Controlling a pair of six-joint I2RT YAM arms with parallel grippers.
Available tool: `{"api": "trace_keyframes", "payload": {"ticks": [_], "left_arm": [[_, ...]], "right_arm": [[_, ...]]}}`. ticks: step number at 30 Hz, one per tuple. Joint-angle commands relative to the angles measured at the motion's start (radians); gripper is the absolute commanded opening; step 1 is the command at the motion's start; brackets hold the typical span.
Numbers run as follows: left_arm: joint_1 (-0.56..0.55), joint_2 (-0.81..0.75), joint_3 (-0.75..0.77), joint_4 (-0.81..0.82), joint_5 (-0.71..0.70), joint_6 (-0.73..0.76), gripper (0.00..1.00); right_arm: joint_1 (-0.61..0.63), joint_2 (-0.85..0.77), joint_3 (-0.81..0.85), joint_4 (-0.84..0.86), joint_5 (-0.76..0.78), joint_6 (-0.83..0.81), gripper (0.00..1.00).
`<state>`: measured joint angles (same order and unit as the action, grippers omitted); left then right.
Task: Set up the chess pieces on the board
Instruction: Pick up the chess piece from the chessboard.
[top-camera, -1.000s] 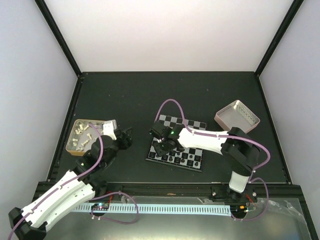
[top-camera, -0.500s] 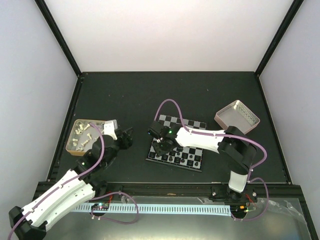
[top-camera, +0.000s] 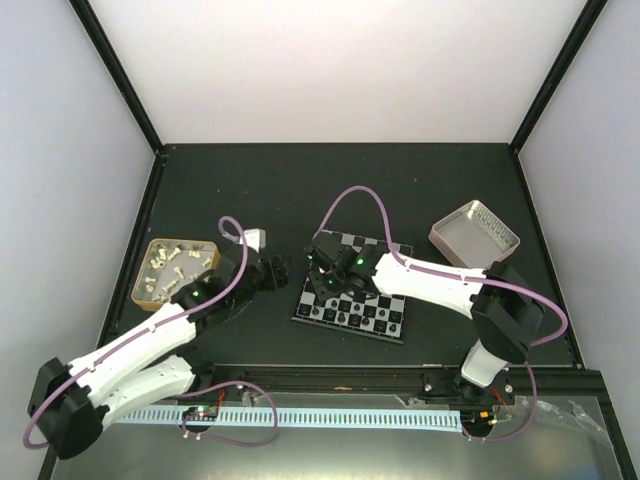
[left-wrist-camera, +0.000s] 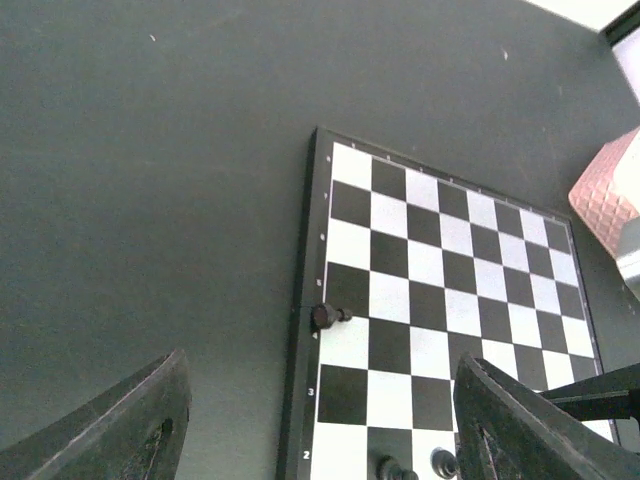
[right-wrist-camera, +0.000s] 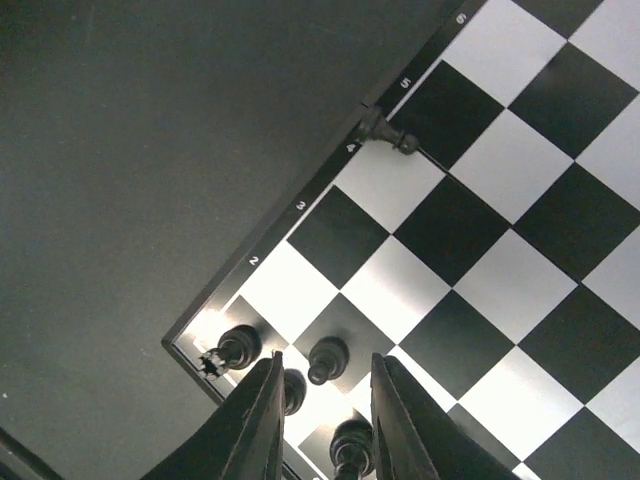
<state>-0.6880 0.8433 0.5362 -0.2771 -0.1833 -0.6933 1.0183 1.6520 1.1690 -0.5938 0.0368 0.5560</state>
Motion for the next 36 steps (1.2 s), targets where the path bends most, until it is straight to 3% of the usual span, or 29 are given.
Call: {"api": "trace_keyframes", "payload": {"ticks": [1, 10, 15, 22, 29, 36], "left_arm": [[0.009, 0.125, 0.089, -0.021, 0.103, -0.024, 0.73], [0.009, 0.507, 0.304, -0.146, 0.214, 0.005, 0.53], [0.009, 0.640, 0.373, -0.155, 0.213, 0.004, 0.42], [0.010, 0.763, 0.455, -0.207, 0.203, -0.009, 0.35], [0.011, 0.828, 0.489, -0.227, 0.181, -0.011, 0.21], [0.012, 0.862, 0.520, -0.238, 0.175, 0.004, 0.20]], "right_arm": [[-0.009, -0.027, -0.046, 0.038, 0.035, 0.026, 0.26], [-0.072, -0.165, -0.180, 0.125, 0.092, 0.106, 0.26], [-0.126, -0.259, -0.277, 0.173, 0.111, 0.142, 0.25], [-0.155, -0.290, -0.326, 0.203, 0.093, 0.141, 0.25], [-0.160, -0.288, -0.334, 0.217, 0.078, 0.129, 0.23], [-0.164, -0.290, -0.336, 0.218, 0.076, 0.127, 0.22]]}}
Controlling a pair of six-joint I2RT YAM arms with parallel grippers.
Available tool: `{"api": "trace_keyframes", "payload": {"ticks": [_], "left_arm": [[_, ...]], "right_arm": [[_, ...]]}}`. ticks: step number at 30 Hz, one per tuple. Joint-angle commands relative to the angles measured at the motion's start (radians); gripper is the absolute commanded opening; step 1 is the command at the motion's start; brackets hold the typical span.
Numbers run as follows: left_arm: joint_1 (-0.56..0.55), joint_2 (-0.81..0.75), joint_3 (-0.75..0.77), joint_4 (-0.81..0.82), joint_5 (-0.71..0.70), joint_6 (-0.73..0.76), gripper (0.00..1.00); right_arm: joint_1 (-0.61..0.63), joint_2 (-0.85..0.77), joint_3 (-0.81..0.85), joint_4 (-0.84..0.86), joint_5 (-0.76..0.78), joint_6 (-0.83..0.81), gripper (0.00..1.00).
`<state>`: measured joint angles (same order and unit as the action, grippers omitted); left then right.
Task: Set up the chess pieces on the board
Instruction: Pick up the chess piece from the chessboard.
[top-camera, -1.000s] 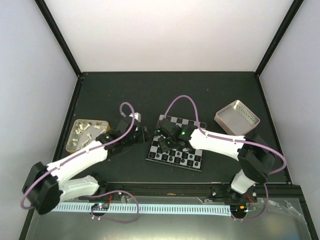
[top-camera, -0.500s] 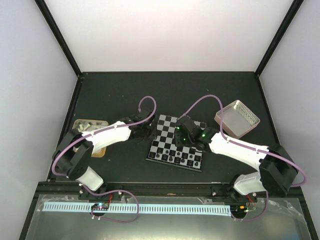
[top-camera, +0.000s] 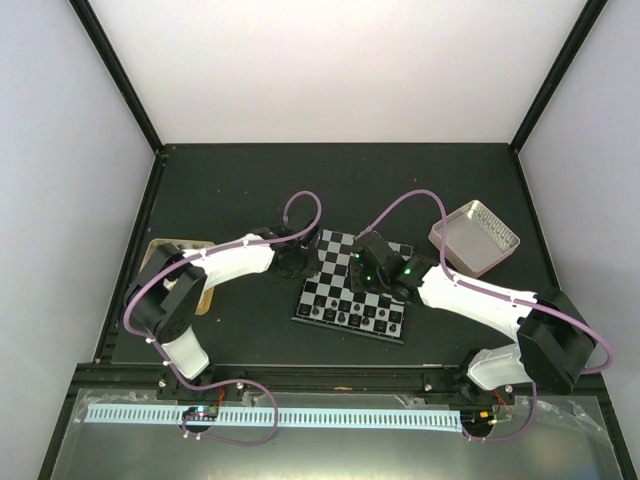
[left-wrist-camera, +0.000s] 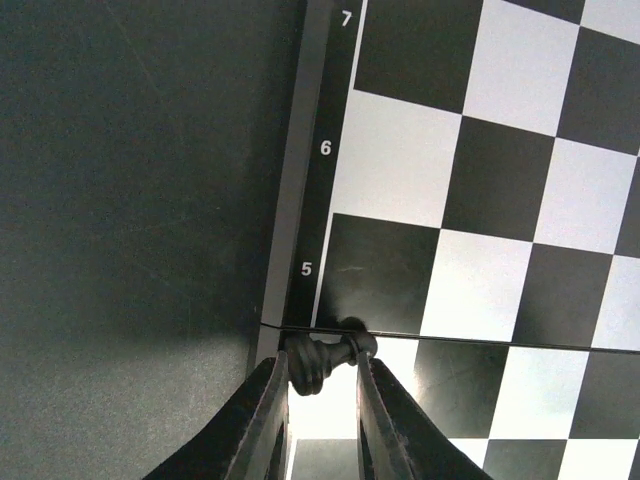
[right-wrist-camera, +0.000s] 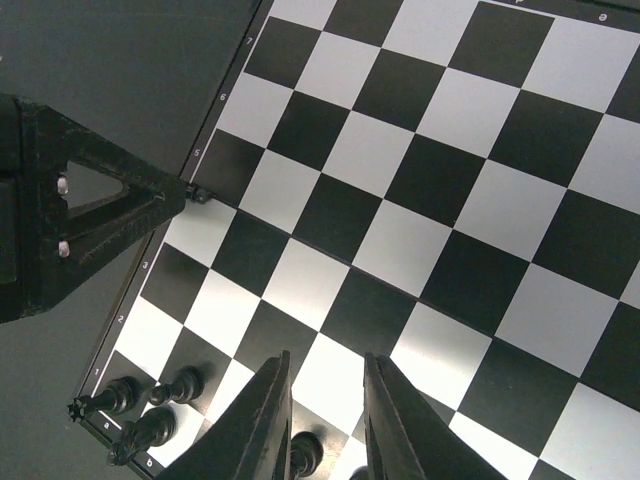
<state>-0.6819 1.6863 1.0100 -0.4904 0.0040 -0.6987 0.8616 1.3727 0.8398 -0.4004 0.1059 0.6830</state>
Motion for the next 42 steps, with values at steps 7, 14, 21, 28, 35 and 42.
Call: {"api": "trace_keyframes", "payload": {"ticks": [7, 14, 21, 28, 35, 42], "left_arm": [[0.007, 0.033, 0.055, -0.025, -0.011, 0.014, 0.19], [0.008, 0.045, 0.065, -0.032, -0.018, 0.007, 0.14], [0.007, 0.039, 0.060, -0.031, -0.013, 0.011, 0.07], [0.007, -0.003, 0.028, -0.007, 0.030, 0.024, 0.02], [0.005, -0.103, -0.030, 0.063, 0.168, 0.022, 0.02], [0.007, -0.208, -0.093, 0.199, 0.448, -0.023, 0.02]], "right_arm": [[-0.007, -0.010, -0.006, 0.023, 0.006, 0.000, 0.22], [-0.010, -0.013, -0.007, 0.019, 0.005, 0.001, 0.22], [-0.010, -0.018, -0.008, 0.023, 0.005, -0.001, 0.21], [-0.043, -0.066, -0.074, 0.144, -0.098, 0.016, 0.22], [-0.146, -0.132, -0.202, 0.374, -0.341, 0.087, 0.29], [-0.174, -0.123, -0.220, 0.488, -0.519, 0.116, 0.48]]}}
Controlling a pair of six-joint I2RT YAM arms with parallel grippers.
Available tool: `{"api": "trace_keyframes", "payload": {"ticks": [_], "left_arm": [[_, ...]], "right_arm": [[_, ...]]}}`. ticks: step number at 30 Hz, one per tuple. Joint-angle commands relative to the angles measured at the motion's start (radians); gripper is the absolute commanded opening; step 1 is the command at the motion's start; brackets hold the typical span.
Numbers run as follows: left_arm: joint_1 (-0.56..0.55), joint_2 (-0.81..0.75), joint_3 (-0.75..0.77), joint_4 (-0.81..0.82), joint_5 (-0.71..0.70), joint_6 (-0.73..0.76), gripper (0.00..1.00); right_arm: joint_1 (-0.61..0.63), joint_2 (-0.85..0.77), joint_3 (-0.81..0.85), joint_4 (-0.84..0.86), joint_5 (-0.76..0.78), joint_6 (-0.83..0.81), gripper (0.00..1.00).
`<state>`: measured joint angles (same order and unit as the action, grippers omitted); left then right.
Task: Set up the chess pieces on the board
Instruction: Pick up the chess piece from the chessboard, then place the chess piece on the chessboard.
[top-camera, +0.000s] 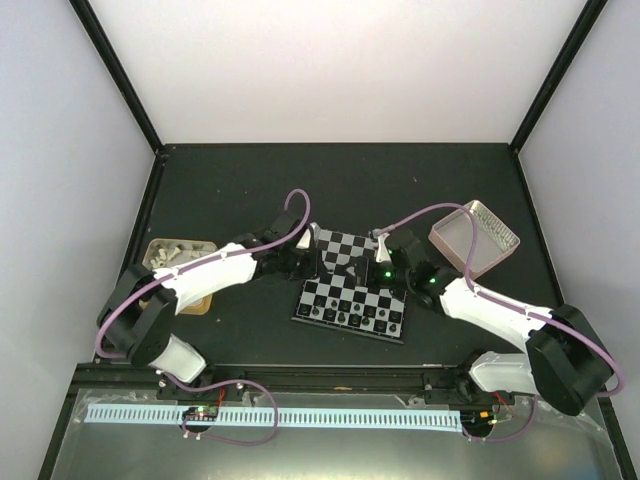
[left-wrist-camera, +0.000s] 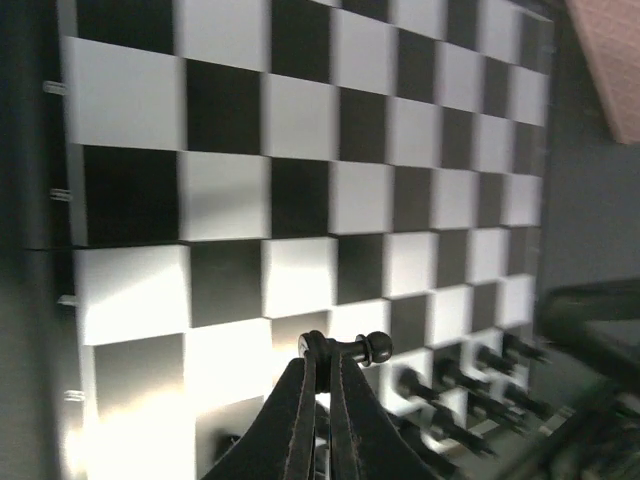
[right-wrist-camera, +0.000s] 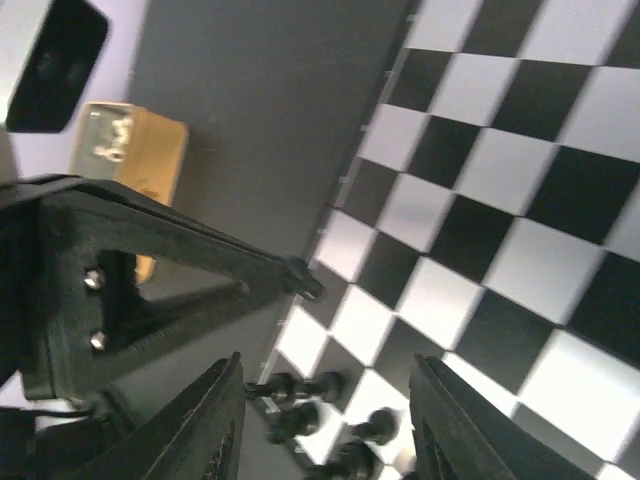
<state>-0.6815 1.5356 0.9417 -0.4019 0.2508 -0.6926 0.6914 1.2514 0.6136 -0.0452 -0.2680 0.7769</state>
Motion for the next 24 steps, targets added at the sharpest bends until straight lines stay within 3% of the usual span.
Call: {"api": "trace_keyframes", "payload": {"ticks": [1, 10, 24], "left_arm": [[0.007, -0.069, -0.033, 0.132, 0.230, -0.040, 0.02], [0.008, -0.131, -0.053, 0.194, 0.320, -0.076, 0.02], [0.011, -0.130, -0.078, 0.211, 0.319, -0.078, 0.02]], "right_arm": [[-0.005, 0.001, 0.007, 0.145, -0.161, 0.022, 0.49], [-0.005, 0.008, 0.026, 0.131, -0.171, 0.037, 0.43], [-0.005, 0.009, 0.028, 0.126, -0.174, 0.033, 0.05]]}}
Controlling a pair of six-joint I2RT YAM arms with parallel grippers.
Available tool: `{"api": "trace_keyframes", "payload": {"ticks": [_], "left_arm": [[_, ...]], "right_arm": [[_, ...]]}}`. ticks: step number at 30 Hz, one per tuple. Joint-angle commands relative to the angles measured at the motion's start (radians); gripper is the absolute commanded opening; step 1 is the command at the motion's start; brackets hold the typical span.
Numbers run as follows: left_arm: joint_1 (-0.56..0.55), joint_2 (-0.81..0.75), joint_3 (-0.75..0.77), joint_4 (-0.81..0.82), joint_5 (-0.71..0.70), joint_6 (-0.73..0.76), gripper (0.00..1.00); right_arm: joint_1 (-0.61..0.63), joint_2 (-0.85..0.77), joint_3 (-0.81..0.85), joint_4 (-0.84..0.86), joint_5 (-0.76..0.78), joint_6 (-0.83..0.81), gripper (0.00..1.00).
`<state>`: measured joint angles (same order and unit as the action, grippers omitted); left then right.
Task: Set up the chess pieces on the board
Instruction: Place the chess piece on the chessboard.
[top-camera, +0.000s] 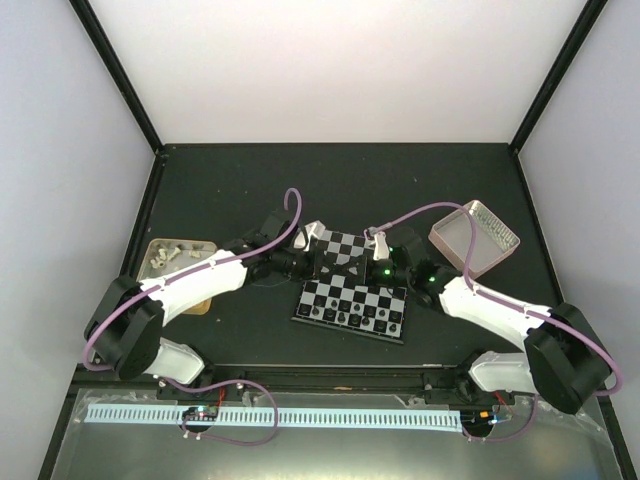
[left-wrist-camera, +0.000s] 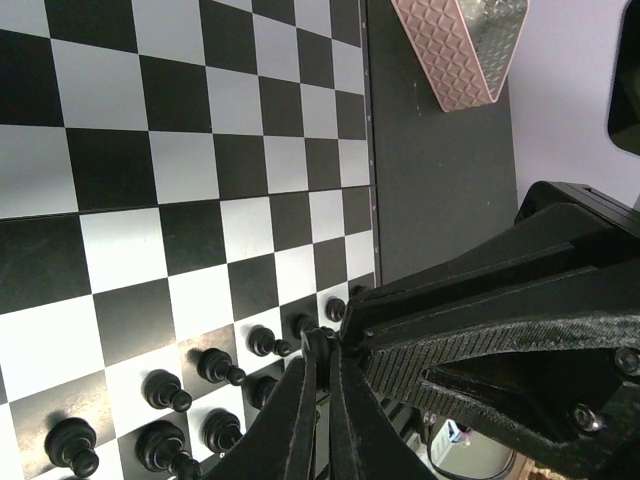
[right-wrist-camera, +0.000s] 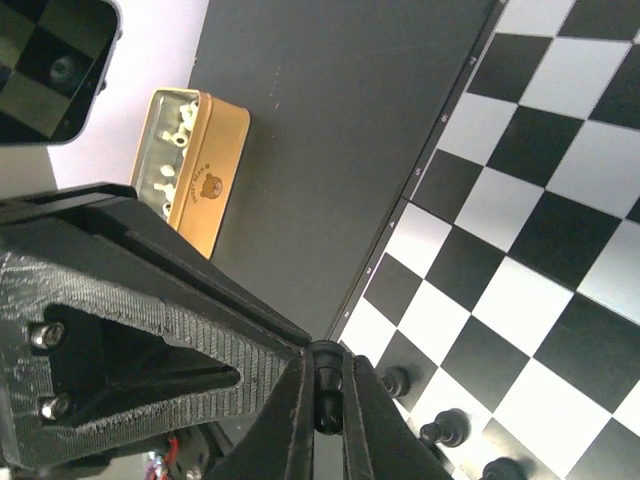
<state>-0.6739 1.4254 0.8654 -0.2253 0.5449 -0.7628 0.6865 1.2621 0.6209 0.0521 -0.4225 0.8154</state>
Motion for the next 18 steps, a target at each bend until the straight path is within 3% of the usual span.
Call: {"api": "trace_keyframes", "payload": {"ticks": [1, 4, 8, 13, 18], "left_arm": [[0.004, -0.020, -0.002, 0.035, 0.026, -0.008, 0.03], [0.006, -0.027, -0.004, 0.035, 0.025, -0.009, 0.06], [0.010, -0.065, -0.020, 0.004, -0.052, -0.006, 0.28], [0.011, -0.187, -0.043, -0.123, -0.343, 0.010, 0.44], [0.013, -0.360, -0.083, -0.195, -0.578, 0.005, 0.48]], "right_arm": [[0.001, -0.002, 0.022, 0.030, -0.021, -0.007, 0.02], [-0.001, -0.003, 0.022, 0.030, -0.020, -0.015, 0.01], [0.000, 0.004, 0.034, -0.008, 0.007, -0.042, 0.01], [0.007, 0.041, 0.087, -0.122, 0.062, -0.111, 0.01], [0.056, 0.125, 0.186, -0.250, 0.141, -0.183, 0.01]]}}
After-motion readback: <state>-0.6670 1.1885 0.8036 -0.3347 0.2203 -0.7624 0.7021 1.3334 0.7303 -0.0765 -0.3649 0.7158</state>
